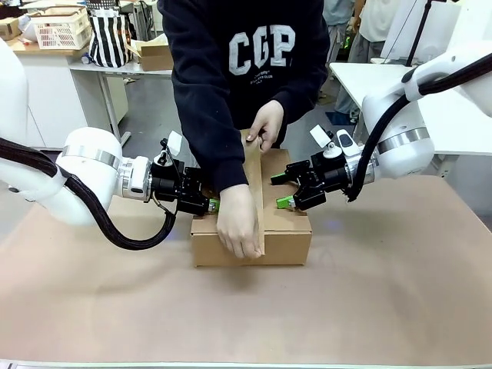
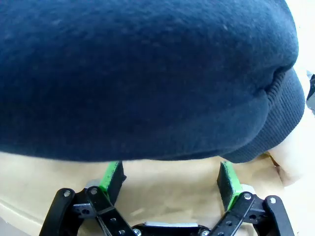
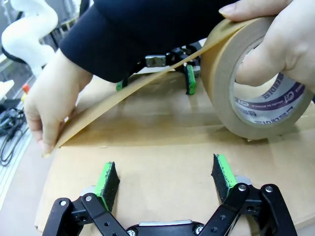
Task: Pack the gift set into the box.
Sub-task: Press and hold the closed box until the human finishes sealing it.
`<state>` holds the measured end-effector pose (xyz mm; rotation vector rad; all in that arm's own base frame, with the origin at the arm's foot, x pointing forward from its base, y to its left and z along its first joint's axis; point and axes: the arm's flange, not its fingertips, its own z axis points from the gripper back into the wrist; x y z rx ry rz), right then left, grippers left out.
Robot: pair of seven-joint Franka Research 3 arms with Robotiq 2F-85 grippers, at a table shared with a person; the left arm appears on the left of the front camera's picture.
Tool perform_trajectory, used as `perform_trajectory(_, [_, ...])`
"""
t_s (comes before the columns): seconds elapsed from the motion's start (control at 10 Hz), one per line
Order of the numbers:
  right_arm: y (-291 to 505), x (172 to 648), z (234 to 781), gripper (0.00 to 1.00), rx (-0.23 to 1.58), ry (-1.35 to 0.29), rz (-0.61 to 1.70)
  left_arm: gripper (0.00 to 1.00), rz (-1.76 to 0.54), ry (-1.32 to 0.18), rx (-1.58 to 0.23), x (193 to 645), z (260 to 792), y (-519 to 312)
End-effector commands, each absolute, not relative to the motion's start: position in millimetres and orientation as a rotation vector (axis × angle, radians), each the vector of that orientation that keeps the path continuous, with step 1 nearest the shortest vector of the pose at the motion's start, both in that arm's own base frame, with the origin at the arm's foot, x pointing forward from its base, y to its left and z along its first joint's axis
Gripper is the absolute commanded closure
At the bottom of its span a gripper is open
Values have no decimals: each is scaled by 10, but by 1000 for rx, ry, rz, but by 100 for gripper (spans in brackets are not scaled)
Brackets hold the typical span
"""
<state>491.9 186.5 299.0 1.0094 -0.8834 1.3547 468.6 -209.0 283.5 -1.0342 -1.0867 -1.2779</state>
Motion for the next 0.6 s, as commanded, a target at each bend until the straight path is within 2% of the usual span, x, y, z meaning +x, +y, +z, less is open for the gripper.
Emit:
perform_trajectory(0.0, [1867, 4915, 2964, 0, 1004, -879, 1354, 0, -1276, -1095, -1031, 4681, 2779, -2079])
perform_trajectory(0.5, [1867, 4915, 2964, 0, 1004, -879, 1354, 0, -1276, -1095, -1031, 4681, 2779, -2079])
